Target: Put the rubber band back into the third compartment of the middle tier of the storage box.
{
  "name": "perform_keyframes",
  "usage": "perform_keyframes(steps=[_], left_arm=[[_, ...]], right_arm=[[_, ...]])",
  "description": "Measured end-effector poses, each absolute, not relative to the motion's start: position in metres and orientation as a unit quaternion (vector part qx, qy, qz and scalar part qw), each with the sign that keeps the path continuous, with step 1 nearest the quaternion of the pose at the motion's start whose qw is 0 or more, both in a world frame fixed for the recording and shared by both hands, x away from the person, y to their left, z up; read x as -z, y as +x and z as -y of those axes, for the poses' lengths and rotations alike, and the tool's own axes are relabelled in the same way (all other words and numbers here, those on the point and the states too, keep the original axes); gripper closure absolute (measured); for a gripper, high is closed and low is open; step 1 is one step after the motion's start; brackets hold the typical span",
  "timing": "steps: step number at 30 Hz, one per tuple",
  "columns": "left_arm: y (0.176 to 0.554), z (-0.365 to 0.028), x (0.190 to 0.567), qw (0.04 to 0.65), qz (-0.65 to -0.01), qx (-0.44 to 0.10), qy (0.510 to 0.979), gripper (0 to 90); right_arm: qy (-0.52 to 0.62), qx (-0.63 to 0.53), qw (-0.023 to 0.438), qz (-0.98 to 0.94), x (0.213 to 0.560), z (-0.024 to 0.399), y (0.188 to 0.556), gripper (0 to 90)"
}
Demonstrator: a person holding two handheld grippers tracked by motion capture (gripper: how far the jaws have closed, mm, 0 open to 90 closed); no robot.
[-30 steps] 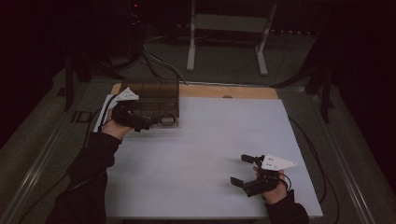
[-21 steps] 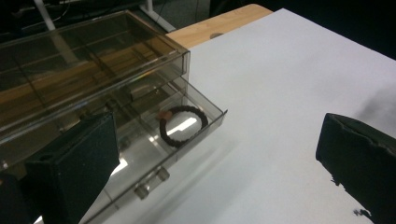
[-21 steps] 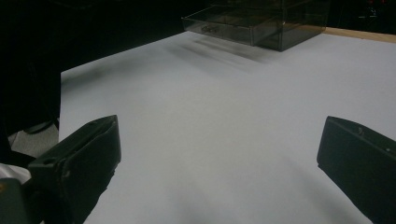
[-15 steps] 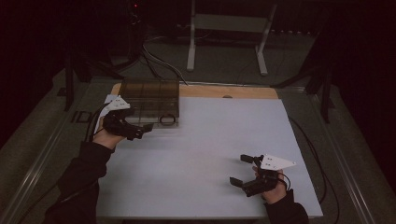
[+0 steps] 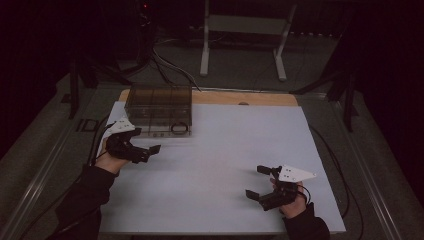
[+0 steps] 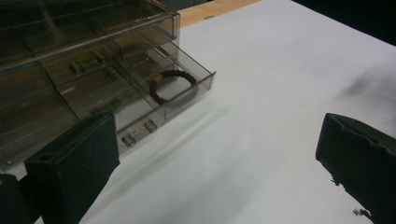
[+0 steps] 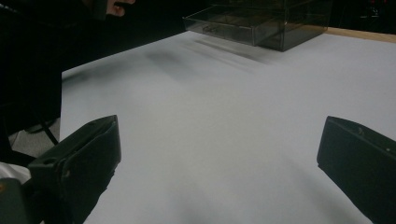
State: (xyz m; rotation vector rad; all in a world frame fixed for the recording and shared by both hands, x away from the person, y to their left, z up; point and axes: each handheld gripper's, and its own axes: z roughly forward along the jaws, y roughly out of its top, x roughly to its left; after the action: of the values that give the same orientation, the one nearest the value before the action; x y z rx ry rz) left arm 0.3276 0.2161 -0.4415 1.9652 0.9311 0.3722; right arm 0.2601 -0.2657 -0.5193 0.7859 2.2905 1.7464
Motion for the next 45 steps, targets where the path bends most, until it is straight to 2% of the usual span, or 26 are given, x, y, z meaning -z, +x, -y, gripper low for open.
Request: perform_keyframes(steps=[27, 45], left_arm=[[0.269, -0.218, 0.500, 0.444, -0.375, -0.130, 0.804, 0.3], [0.236, -0.232, 0.519, 0.454, -0.371, -0.132, 0.800, 0.3]], right_arm=[[0.261, -0.582, 0.077, -0.766, 0.519, 0.265, 0.260, 0.0], [0.260, -0.581, 0.077, -0.767, 0.520, 0.265, 0.261, 0.0]])
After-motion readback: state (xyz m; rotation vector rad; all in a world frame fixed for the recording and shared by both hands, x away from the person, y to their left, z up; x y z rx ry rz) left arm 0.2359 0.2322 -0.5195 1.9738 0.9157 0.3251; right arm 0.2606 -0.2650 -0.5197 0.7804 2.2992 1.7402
